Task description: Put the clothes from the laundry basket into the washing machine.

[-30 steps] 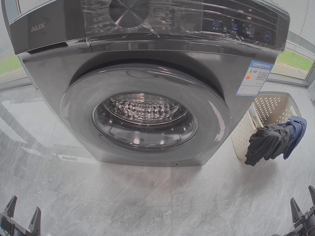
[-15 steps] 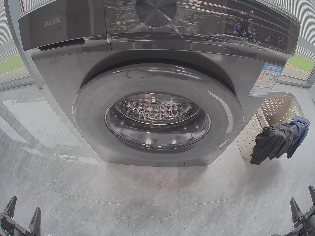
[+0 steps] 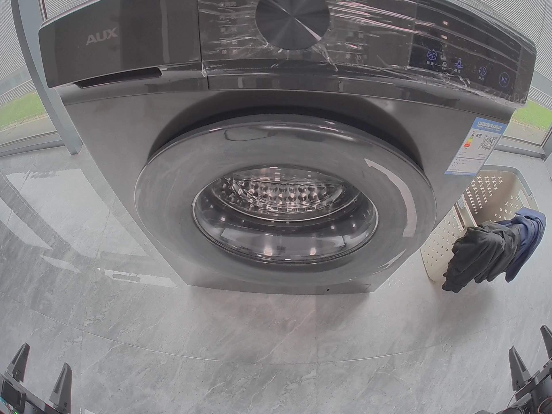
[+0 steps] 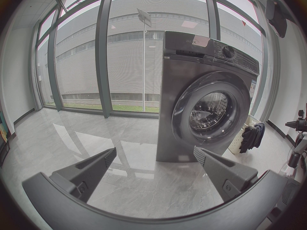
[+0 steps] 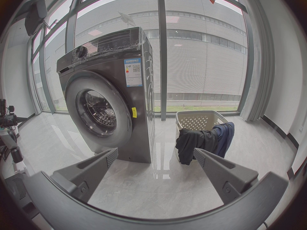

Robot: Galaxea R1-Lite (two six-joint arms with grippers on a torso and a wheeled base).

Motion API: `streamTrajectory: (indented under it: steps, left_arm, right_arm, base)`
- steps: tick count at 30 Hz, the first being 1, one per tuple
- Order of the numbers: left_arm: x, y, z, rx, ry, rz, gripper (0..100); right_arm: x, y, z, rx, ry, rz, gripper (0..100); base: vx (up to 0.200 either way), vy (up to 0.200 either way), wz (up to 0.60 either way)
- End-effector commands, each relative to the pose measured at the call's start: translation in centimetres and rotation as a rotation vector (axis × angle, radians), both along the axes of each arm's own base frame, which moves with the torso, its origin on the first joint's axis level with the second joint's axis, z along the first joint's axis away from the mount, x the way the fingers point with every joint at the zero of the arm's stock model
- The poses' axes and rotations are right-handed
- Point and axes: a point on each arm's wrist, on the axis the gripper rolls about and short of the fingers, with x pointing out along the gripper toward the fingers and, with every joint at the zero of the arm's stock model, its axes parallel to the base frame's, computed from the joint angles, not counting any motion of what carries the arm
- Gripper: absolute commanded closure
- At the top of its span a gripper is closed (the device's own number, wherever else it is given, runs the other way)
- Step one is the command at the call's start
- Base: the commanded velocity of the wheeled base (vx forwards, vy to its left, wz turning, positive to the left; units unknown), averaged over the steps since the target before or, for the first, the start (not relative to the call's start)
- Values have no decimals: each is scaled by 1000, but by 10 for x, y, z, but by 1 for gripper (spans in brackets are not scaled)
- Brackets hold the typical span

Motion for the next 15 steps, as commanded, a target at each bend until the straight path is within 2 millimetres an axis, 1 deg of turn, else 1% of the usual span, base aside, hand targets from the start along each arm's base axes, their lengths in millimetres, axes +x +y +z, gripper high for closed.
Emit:
streamTrajectory:
  steps: [1, 4, 15]
  left_arm:
    - [0, 0, -5, 0, 4, 0, 0]
    - [0, 0, -5, 0, 2, 0, 0]
    - [0, 0, -5, 0, 2, 0, 0]
  right_arm:
    - [0, 0, -5, 0, 2, 2, 0]
    - [0, 0, -5, 0, 2, 2, 0]
    - [0, 0, -5, -2, 4, 0, 0]
  base:
    - [0, -200, 0]
    - [0, -200, 0]
    - [0, 0, 0]
